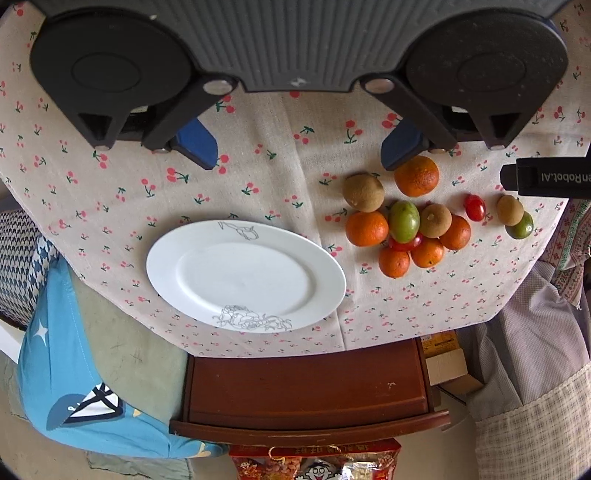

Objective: Organize fruits
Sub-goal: 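Move both tools toward the fruit pile with fingers open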

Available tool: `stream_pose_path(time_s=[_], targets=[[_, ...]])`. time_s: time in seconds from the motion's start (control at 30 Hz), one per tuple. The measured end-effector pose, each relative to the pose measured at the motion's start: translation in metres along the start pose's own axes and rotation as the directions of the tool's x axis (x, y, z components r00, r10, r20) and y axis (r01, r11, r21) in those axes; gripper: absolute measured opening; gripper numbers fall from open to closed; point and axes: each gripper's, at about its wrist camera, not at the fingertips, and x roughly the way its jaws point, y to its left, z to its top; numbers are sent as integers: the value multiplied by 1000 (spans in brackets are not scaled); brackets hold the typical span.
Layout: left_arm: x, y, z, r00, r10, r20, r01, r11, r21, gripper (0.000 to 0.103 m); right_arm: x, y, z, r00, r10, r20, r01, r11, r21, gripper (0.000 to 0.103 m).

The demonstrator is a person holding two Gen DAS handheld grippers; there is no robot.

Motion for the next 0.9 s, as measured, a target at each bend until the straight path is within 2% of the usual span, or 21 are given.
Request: stream_pose_path(time_s=[0.13,0.43,0.53,0.6,0.63,0.9], targets=[[-4,4,1,999,-29,26,29,1000,-6,100,1,-2,2,998,58,30,-58,998,17,81],[1,6,1,994,-78,74,78,997,5,82,8,-4,2,990,135,50,-138,989,48,56],[3,4,0,990,-102,96,101,995,15,79,11,-5,2,986,158,46,-161,985,65,51],[5,3,1,988,-113,101,111,994,21,69,12,-5,2,985,167,52,-170,983,64,51],[7,3,1,988,-118,95,117,993,16,67,12,-5,2,984,169,52,-172,983,63,50],[8,21,0,990,-109,88,115,991,-69,67,17,-4,3,980,193,44,-196,977,79,43]])
